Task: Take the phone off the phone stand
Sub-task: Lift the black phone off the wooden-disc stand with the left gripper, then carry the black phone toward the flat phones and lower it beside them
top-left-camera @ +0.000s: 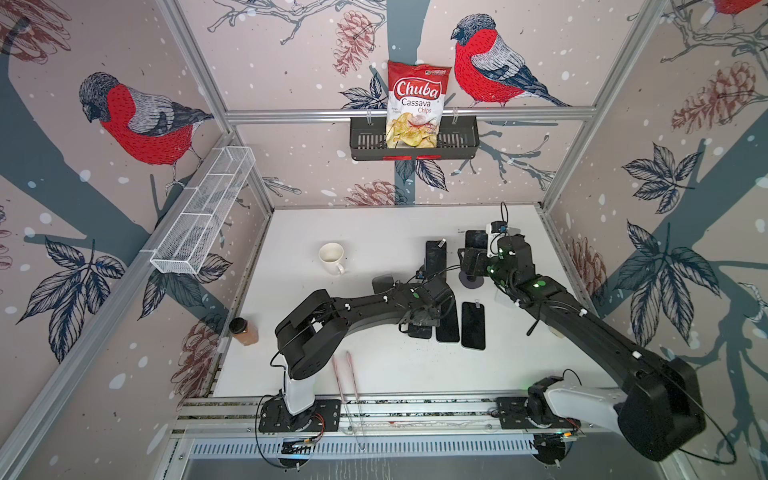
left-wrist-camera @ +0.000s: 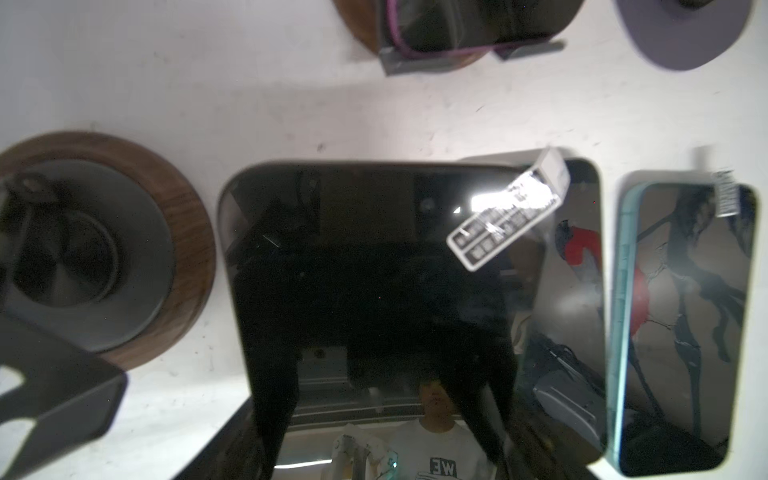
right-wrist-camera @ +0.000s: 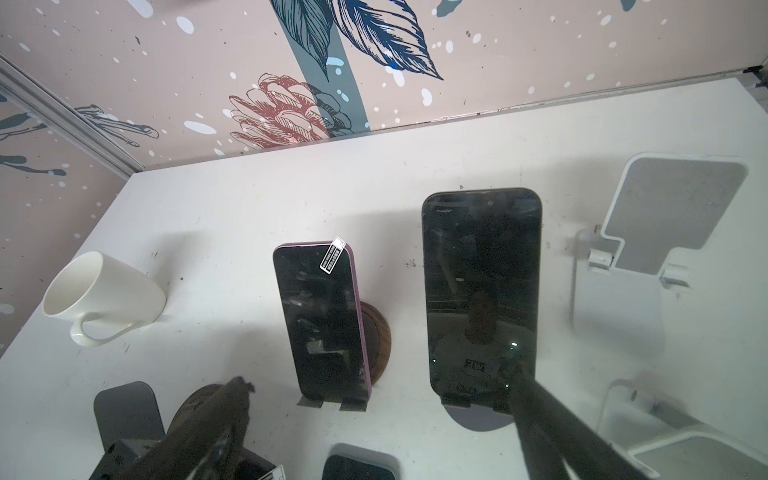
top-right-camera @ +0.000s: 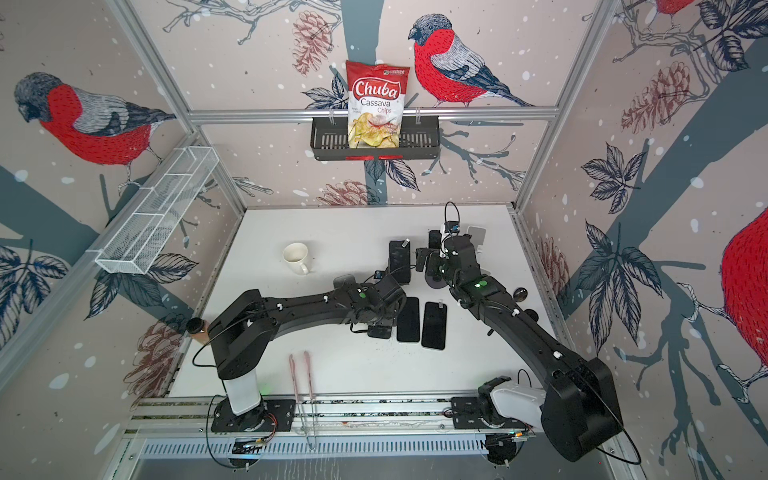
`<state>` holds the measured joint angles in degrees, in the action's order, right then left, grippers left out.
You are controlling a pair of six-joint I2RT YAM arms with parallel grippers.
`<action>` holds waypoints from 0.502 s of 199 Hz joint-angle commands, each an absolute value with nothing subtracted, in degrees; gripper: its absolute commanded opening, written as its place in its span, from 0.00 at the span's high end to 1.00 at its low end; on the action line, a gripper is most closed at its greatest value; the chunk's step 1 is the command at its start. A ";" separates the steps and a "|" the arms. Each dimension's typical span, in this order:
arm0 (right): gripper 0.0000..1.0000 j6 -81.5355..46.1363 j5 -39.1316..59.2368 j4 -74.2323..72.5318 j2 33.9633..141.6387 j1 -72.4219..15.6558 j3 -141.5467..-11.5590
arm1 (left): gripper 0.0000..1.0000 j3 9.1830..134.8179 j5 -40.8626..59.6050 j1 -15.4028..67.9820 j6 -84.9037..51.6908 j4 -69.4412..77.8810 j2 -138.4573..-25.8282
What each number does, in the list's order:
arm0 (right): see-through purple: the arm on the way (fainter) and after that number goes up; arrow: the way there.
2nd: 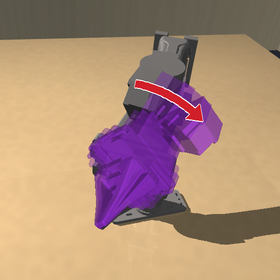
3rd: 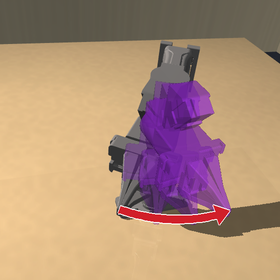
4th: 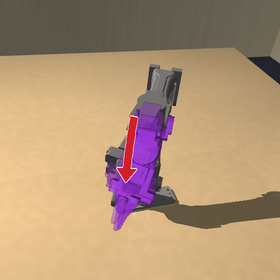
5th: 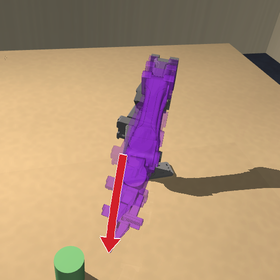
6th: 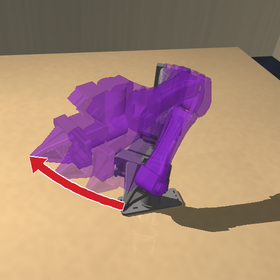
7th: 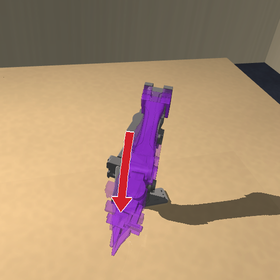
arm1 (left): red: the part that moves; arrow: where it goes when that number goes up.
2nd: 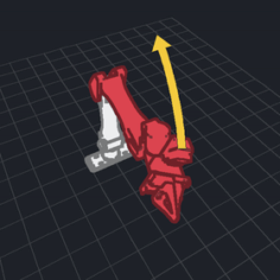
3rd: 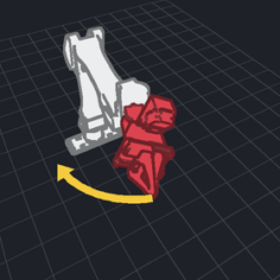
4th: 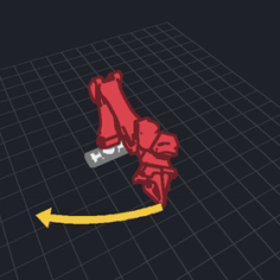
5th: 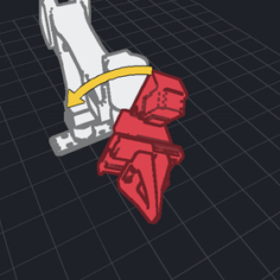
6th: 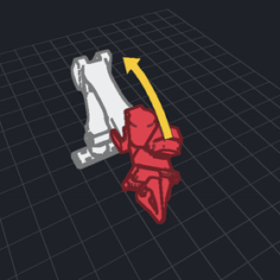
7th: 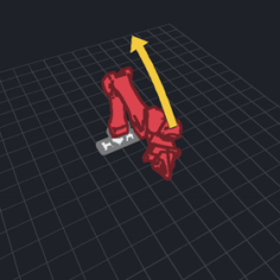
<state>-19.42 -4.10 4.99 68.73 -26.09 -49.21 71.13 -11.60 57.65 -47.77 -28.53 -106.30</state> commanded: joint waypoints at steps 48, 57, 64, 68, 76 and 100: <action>0.01 -19.61 -3.39 3.44 67.85 -25.95 -48.82 | 0.85 71.06 -9.94 57.89 -48.16 -30.80 -107.65; 0.01 -19.64 -3.39 3.41 67.85 -25.93 -48.81 | 0.85 71.32 -9.79 57.84 -48.16 -31.23 -108.05; 0.01 -19.60 -3.39 3.50 67.70 -25.93 -48.82 | 0.85 71.44 -9.59 57.83 -48.21 -31.48 -108.34; 0.01 -19.61 -3.36 3.51 67.75 -25.93 -48.80 | 0.85 71.57 -9.55 57.83 -48.17 -31.67 -108.49; 0.01 -19.66 -3.37 3.50 67.67 -25.94 -48.81 | 0.85 71.72 -9.41 57.85 -48.29 -31.87 -108.79; 0.01 -19.68 -3.59 3.34 67.39 -25.93 -48.71 | 0.85 72.34 -8.44 57.83 -48.35 -32.11 -109.75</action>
